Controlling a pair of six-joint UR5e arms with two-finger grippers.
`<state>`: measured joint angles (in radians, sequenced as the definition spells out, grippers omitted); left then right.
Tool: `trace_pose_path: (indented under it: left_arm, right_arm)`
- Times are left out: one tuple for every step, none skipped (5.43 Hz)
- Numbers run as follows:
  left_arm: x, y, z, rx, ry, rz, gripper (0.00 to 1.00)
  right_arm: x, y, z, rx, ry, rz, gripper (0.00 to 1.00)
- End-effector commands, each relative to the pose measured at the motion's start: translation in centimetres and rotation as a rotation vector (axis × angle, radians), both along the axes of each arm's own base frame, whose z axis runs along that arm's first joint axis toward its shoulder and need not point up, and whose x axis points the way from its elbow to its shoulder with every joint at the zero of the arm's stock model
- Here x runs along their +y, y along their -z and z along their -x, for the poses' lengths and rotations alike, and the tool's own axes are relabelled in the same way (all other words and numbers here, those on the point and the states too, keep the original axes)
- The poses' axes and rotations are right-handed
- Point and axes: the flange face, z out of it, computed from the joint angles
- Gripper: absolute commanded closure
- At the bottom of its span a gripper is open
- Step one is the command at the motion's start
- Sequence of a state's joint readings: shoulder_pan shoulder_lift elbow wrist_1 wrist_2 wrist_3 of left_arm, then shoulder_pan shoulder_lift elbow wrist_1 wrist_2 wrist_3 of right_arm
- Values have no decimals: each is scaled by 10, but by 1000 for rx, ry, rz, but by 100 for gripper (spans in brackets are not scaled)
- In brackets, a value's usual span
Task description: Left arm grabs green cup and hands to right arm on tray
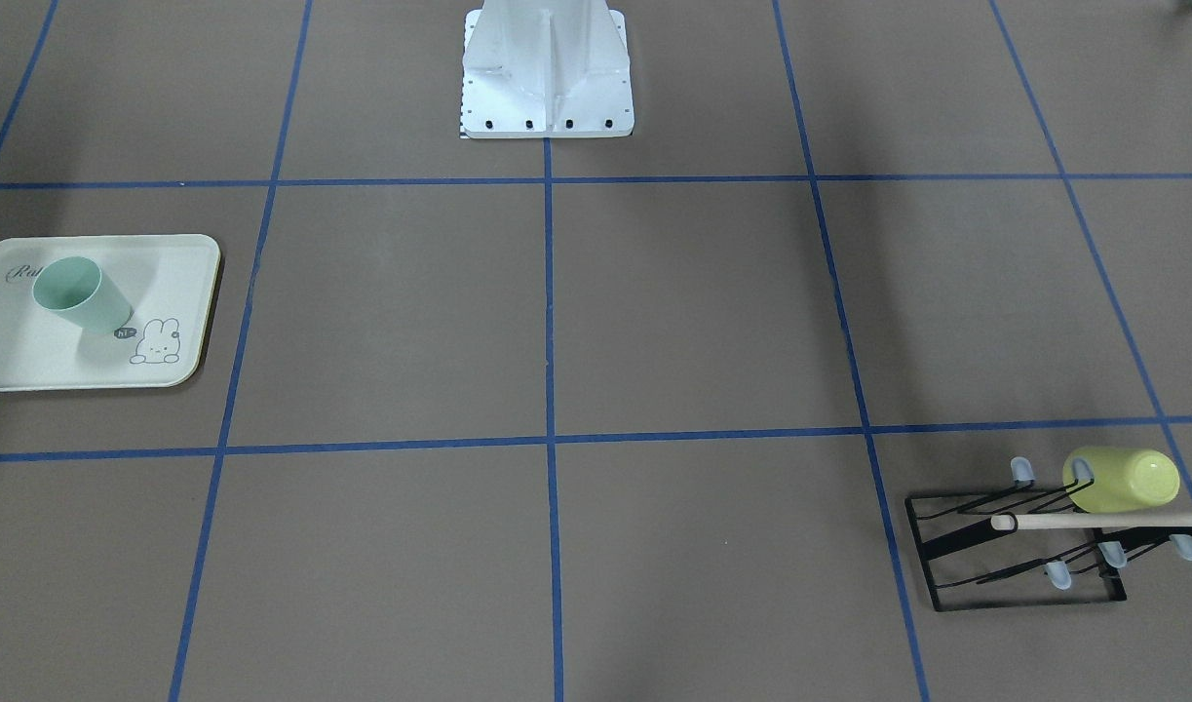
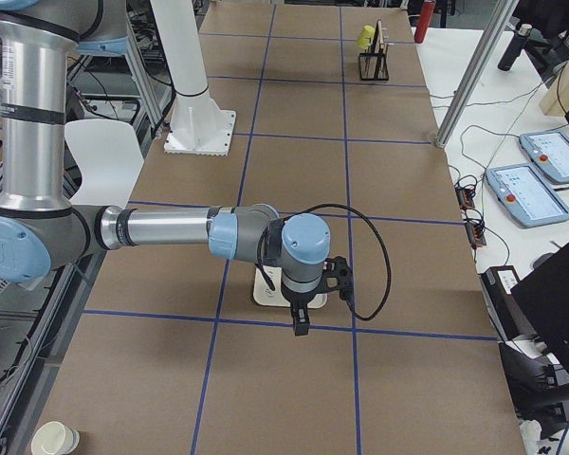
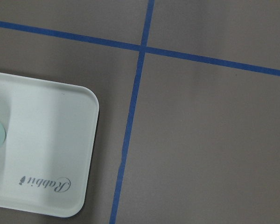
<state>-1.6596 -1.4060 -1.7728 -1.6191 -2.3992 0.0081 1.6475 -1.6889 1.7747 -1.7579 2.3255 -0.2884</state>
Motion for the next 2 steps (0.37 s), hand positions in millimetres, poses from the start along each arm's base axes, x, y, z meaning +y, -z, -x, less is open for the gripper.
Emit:
trace_pose_path:
  left_arm:
    - [-1, 1, -1, 0, -2, -4, 0]
    - [0, 1, 0, 0, -1, -3, 0]
  right_arm:
    - [0, 0, 0, 0, 0, 0, 0]
    - [0, 0, 0, 0, 0, 0, 0]
